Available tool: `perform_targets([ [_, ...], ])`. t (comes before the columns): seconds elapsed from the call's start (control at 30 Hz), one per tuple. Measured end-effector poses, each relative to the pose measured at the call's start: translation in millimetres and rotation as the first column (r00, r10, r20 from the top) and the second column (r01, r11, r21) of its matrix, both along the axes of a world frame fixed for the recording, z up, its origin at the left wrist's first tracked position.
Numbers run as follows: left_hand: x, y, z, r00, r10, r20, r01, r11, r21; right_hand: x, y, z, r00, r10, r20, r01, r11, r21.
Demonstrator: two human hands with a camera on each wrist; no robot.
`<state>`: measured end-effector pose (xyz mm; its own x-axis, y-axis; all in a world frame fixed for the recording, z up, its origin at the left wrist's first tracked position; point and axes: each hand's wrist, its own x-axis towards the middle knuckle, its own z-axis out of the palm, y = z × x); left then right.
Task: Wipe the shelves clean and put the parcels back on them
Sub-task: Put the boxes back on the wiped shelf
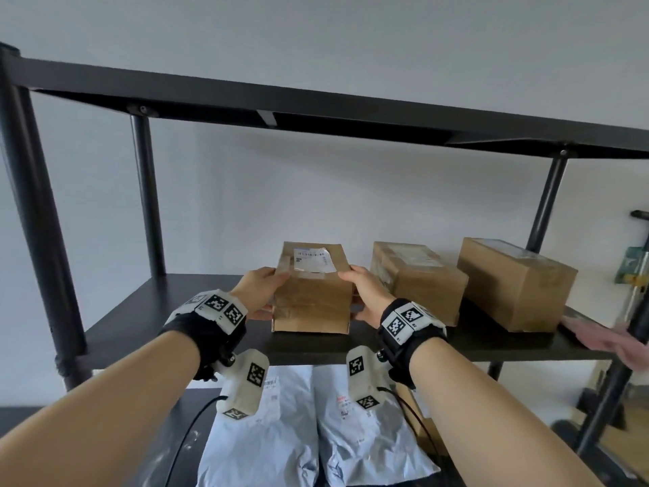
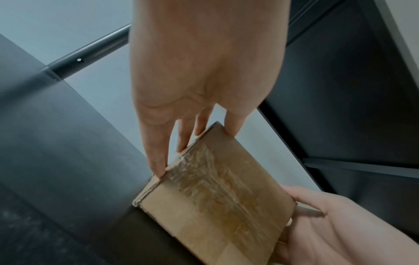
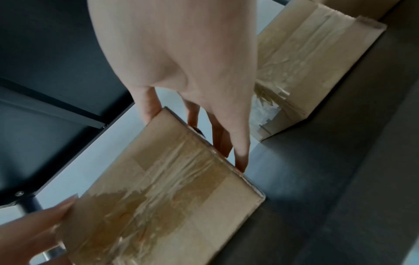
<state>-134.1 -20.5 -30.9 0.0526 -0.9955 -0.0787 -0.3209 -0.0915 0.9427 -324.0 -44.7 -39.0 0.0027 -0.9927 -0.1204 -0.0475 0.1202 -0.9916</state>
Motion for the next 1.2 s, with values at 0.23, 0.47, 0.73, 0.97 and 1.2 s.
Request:
perform_targets([
  [0.23, -9, -2, -3, 0.996, 0.043, 0.073, -0.039, 0.998, -0.058, -7, -12, -2, 0.997, 0.04, -0.068, -0.042, 0.999, -0.022],
  [0.47, 30, 21, 16, 0.967, 0.081, 0.243, -0.039, 0.984, -0.171, 5, 11, 35, 0.939, -0.08, -0.336, -0.004, 0.97, -0.242],
  [0.73, 123, 96, 23, 0.795, 0.152, 0.587, -0.012, 0.972, -0.236, 102, 68, 54, 0.854, -0.045, -0.518, -0.159, 0.926, -0.343],
  [0.97, 241, 173, -7, 0.67, 0.217, 0.71, -0.087, 0.973, -0.215, 233, 128, 23, 0.733, 0.098, -0.673, -0.387, 0.874, -0.295],
  [1.2, 365, 251, -62, 0.618, 0.25, 0.745, -0.255, 0.961, -0.11, 377, 186, -36, 0.518, 0.23, -0.824, -0.621, 0.764, -0.178],
])
